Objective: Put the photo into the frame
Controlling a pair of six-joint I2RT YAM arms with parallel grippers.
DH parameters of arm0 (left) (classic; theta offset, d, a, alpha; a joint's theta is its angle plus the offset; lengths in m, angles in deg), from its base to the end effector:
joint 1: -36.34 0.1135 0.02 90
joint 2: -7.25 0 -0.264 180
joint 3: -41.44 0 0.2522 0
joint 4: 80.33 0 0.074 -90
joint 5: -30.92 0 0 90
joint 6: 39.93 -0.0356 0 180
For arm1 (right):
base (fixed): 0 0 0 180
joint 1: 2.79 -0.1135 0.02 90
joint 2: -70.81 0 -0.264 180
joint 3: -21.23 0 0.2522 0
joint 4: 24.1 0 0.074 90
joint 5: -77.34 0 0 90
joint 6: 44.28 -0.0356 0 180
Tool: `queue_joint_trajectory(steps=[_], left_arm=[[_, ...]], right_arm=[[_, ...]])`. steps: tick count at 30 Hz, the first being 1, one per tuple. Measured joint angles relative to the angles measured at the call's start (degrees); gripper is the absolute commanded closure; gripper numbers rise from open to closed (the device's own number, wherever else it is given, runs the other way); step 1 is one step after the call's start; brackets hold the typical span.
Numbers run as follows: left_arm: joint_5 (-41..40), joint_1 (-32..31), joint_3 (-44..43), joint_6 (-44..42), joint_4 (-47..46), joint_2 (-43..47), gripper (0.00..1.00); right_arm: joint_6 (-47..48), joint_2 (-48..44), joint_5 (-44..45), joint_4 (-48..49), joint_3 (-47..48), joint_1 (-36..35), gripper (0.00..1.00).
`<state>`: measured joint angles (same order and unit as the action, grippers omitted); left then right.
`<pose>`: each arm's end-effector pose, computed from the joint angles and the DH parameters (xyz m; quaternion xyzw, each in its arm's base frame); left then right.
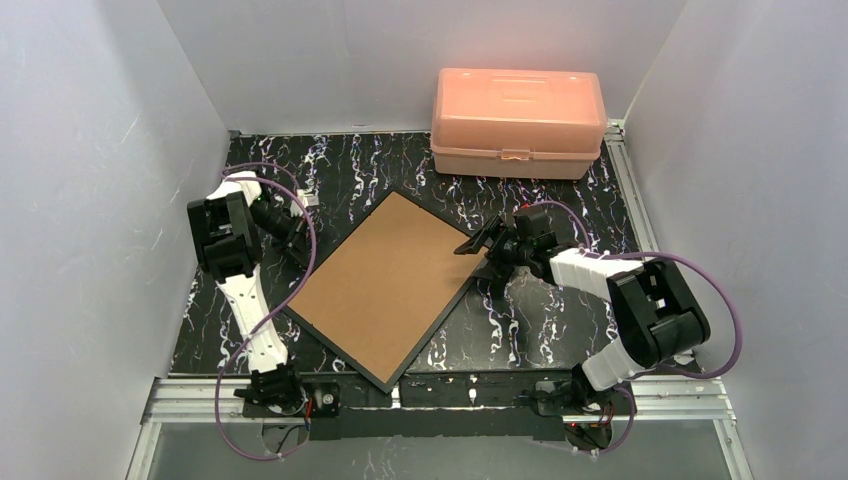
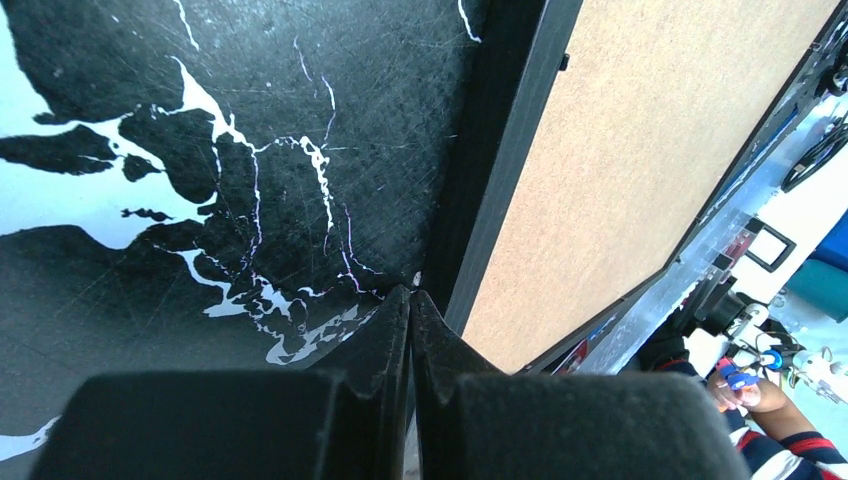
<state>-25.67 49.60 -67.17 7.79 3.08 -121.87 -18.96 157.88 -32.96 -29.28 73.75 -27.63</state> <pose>0.3917 0.0722 0.1293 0.2045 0.9291 -0.3065 0.0302 0.2642 0.1359 0.1655 0.2332 0.8633 0.4077 0.1845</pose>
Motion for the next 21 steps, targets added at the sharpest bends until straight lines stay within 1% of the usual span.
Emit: queue_joint_trajectory(steps=[21], left_arm=[[0.0, -0.04, 1.05, 0.39, -0.66, 0.39, 1.0]], right_arm=[[-0.11, 2.25, 0.61, 3.08, -0.33, -0.04, 0.15]])
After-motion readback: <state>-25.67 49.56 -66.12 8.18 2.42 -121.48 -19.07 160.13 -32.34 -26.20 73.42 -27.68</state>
